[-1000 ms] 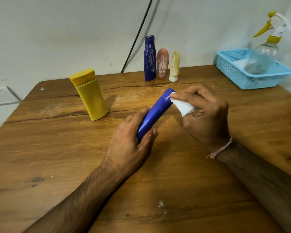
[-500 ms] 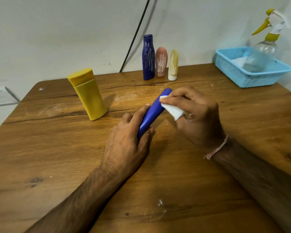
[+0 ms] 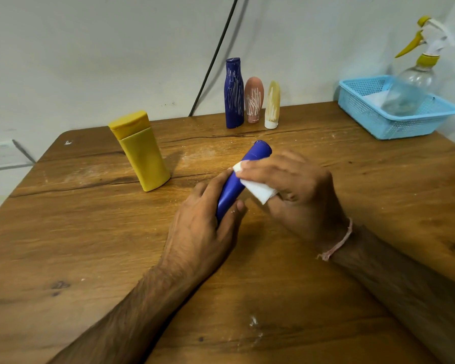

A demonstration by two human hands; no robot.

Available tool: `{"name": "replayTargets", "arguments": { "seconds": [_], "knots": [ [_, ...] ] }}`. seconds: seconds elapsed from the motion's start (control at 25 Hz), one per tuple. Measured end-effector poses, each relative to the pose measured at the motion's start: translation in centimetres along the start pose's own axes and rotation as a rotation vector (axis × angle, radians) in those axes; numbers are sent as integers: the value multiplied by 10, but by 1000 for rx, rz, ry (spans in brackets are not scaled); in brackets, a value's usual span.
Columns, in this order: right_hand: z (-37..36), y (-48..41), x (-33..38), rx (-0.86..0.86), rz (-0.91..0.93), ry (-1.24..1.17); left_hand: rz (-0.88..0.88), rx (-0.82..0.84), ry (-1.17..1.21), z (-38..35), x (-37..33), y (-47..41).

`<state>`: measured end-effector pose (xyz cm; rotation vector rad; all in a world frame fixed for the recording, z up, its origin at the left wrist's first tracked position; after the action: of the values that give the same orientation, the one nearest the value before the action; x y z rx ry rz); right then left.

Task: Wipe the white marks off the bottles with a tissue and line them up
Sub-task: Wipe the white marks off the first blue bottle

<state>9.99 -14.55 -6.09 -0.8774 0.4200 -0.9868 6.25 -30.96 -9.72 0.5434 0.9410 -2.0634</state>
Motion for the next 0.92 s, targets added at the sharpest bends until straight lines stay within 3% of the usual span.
{"name": "replayTargets", "arguments": {
  "seconds": [0.08,0.24,0.4,0.56,0.72,0.84,0.92],
  "knots": [
    [-5,1,11,30,89,-61,4,4,79,1,0,-1],
    [4,-2,-9,-48,-82,-2,128,47,339,1,5,0],
    [-6,1,12,19,53,-60,232,65,613,2,14,2],
    [8,-2,-14,-84,-141,30,290,150,797,0,9,2],
    [-3,2,16,-17,48,-55,358,139,1094,1,13,-4],
    [4,-1,-3,-122,-108,-26,448,183,1320,-2,9,-5],
    [4,1,3,-146,-100,-23,499,252,1464,-5,3,-5]
  ]
}}
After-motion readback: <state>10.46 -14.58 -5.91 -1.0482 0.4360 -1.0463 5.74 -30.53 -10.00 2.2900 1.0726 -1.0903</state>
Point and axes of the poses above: each hand's wrist, its own y-axis away from the middle knuckle, its own z-axis out of the back of the hand, x = y × z, the point moved 5 cm from there along -y, towards the middle knuckle, and after that the axes turned 4 degrees about y, right-handed, at the moved point
